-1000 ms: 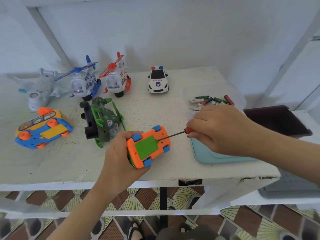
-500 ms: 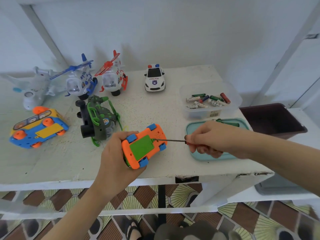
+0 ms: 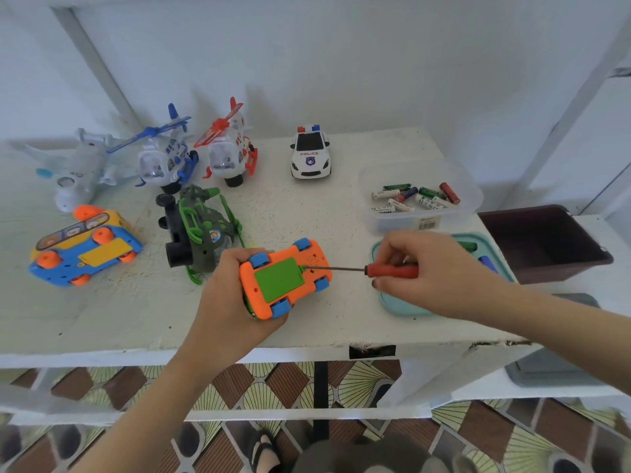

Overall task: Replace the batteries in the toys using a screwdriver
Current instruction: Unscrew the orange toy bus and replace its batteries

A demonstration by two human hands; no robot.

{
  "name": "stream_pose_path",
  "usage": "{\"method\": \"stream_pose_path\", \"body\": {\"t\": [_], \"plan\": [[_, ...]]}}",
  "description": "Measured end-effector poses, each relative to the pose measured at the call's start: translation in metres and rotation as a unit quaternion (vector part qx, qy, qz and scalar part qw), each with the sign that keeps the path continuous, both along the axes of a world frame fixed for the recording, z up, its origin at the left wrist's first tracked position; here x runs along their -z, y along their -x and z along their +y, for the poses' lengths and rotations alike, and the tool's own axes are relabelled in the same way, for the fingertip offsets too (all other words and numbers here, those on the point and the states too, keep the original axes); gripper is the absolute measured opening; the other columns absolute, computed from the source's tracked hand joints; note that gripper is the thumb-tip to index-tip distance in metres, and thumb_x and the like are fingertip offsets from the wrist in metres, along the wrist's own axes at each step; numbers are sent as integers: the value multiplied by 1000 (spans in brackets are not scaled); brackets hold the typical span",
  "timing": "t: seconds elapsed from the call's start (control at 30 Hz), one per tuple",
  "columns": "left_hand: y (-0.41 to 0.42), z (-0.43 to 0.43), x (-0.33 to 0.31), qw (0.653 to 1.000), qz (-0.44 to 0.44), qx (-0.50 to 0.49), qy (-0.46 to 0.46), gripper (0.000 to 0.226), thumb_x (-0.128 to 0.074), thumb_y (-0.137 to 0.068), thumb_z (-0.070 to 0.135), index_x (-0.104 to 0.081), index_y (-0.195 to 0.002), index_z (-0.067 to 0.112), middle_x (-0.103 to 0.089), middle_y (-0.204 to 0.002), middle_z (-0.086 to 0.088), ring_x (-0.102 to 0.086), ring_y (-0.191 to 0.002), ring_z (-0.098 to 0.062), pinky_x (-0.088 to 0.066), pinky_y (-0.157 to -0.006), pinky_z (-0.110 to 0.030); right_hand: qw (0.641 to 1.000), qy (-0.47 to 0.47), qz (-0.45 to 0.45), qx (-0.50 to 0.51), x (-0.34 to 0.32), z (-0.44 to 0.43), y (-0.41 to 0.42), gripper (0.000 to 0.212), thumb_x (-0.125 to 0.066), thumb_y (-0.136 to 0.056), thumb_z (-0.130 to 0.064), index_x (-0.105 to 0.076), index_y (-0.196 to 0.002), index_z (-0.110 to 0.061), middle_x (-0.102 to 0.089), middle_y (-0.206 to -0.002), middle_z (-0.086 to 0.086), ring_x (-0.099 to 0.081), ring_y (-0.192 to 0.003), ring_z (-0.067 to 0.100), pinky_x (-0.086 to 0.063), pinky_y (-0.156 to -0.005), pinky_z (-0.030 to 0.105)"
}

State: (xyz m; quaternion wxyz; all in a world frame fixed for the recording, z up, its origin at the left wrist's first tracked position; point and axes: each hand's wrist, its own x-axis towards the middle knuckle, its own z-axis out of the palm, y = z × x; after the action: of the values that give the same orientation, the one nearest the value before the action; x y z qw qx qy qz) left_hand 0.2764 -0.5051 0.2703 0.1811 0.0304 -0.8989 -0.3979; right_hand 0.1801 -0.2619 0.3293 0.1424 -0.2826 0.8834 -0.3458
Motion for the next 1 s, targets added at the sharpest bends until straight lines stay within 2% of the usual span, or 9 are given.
{"method": "stream_pose_path", "body": {"t": [0.1, 0.2, 0.3, 0.57, 0.63, 0.7, 0.87, 0.93, 1.0], "plan": [[2, 0, -1, 1000, -7, -4, 23, 67, -89, -57, 16, -39, -93, 43, -54, -85, 14, -57, -73, -6, -42, -62, -15, 906, -104, 396, -110, 1, 6, 10, 9, -71, -82, -21, -67, -81, -12, -62, -67, 0, -57, -57, 21, -48, -48, 32], [5, -3, 1, 999, -28, 15, -28, 66, -82, -50, 37, -39, -99, 45, -55, -94, 22, -60, -79, -8, -54, -64, -26, 871, -83, 459, -155, 3, 2, 14, 14, -65, -87, -16, -66, -77, -5, -59, -63, 6, -52, -53, 25, -45, -46, 31], [7, 2, -2, 999, -12, -19, 22, 66, -88, -57, 19, -39, -98, 38, -54, -88, 15, -56, -75, -4, -40, -63, -14, 887, -87, 425, -156, 6, 1, 12, 32, -44, -90, -28, -58, -68, -10, -49, -56, 1, -44, -46, 20, -34, -41, 28], [10, 1, 3, 1000, 1, -26, 6, 68, -85, -55, 31, -36, -102, 41, -53, -88, 17, -56, -75, -8, -45, -61, -22, 998, -59, -26, 7, -1, -10, 14, 31, -55, -94, -34, -67, -69, -20, -56, -55, -1, -37, -43, 6, -30, -46, 21], [10, -1, 6, 1000, -2, -18, -6, 66, -80, -54, 39, -35, -101, 50, -53, -94, 20, -58, -78, -14, -52, -62, -32, 974, 13, -220, 60, 1, -10, 12, 34, -56, -95, -29, -65, -66, -14, -51, -50, -6, -33, -40, 6, -27, -43, 17], [9, 0, 7, 999, 1, -27, 17, 69, -87, -56, 26, -38, -103, 40, -53, -91, 16, -56, -76, -11, -46, -61, -24, 918, 67, -379, 99, 3, -10, 11, 33, -52, -97, -26, -61, -71, -9, -45, -49, -6, -29, -39, 6, -22, -40, 17], [12, 0, 3, 1000, -3, -15, 15, 64, -84, -57, 32, -38, -100, 42, -53, -89, 13, -59, -77, -14, -51, -62, -29, 705, 189, -670, 135, 5, -11, 3, 42, -40, -97, -24, -55, -61, -8, -35, -47, -8, -26, -32, 4, -19, -33, 16], [16, -2, 1, 1000, -19, -3, -18, 63, -81, -56, 32, -39, -101, 44, -52, -91, 13, -58, -74, -10, -55, -62, -34, 733, 181, -644, 121, 6, -11, 0, 42, -39, -99, -25, -56, -65, -8, -37, -49, -6, -27, -35, 5, -21, -35, 17], [19, -2, 0, 999, -28, 9, -46, 65, -86, -62, 6, -39, -97, 35, -51, -90, 7, -54, -69, -5, -52, -58, -21, 817, 157, -541, 122, 6, -9, -1, 38, -41, -101, -27, -58, -73, -8, -41, -52, -4, -30, -40, 8, -25, -40, 18]]}}
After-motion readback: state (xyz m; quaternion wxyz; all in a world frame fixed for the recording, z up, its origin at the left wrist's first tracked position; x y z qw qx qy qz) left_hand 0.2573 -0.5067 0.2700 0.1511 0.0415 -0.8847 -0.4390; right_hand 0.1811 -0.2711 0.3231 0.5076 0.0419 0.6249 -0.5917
